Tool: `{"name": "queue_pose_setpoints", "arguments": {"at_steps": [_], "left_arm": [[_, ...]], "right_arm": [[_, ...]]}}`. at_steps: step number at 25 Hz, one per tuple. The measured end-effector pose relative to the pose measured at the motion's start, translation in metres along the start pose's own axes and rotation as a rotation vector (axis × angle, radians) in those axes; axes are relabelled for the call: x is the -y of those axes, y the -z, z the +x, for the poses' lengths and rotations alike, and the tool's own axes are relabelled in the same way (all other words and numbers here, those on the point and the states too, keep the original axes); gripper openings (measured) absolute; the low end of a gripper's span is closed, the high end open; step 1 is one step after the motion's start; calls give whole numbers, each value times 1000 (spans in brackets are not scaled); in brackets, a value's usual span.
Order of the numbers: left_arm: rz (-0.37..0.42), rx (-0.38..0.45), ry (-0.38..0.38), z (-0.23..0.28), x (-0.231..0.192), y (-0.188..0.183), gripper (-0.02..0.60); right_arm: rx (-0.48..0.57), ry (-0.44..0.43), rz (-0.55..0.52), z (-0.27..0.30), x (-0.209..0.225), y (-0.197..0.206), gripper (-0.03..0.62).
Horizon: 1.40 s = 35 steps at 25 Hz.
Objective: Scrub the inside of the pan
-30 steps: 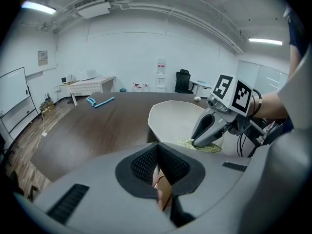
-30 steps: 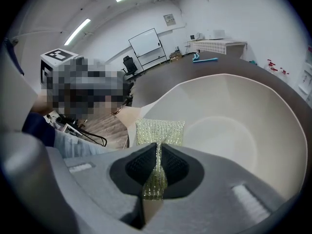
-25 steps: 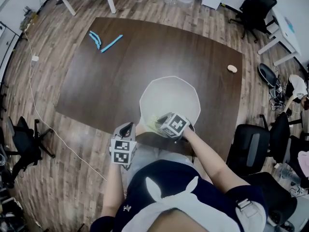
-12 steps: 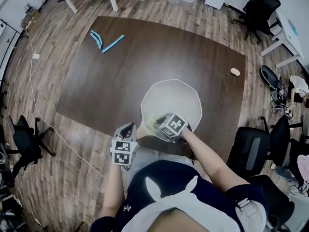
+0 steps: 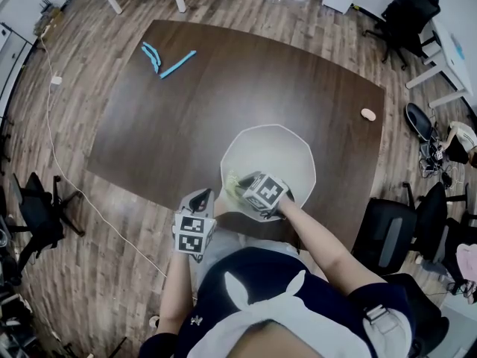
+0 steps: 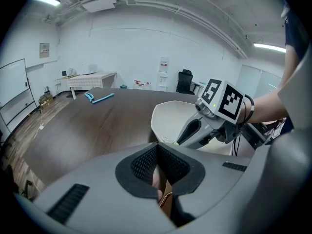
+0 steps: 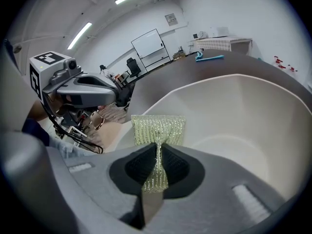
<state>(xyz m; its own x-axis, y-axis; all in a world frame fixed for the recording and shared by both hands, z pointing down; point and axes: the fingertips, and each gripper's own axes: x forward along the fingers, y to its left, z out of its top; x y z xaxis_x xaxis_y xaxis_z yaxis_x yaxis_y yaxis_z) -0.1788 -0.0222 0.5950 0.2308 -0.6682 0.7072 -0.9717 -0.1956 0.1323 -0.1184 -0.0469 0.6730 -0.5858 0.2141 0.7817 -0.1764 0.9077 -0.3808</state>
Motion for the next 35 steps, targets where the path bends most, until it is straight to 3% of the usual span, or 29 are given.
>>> {"name": "queue_pose_setpoints", "arguments": {"at_steps": [35], "left_arm": [[14,-5,44,11,9,-1,3]], "right_arm": [[141,255,-22,-4,60,-49,37]]}}
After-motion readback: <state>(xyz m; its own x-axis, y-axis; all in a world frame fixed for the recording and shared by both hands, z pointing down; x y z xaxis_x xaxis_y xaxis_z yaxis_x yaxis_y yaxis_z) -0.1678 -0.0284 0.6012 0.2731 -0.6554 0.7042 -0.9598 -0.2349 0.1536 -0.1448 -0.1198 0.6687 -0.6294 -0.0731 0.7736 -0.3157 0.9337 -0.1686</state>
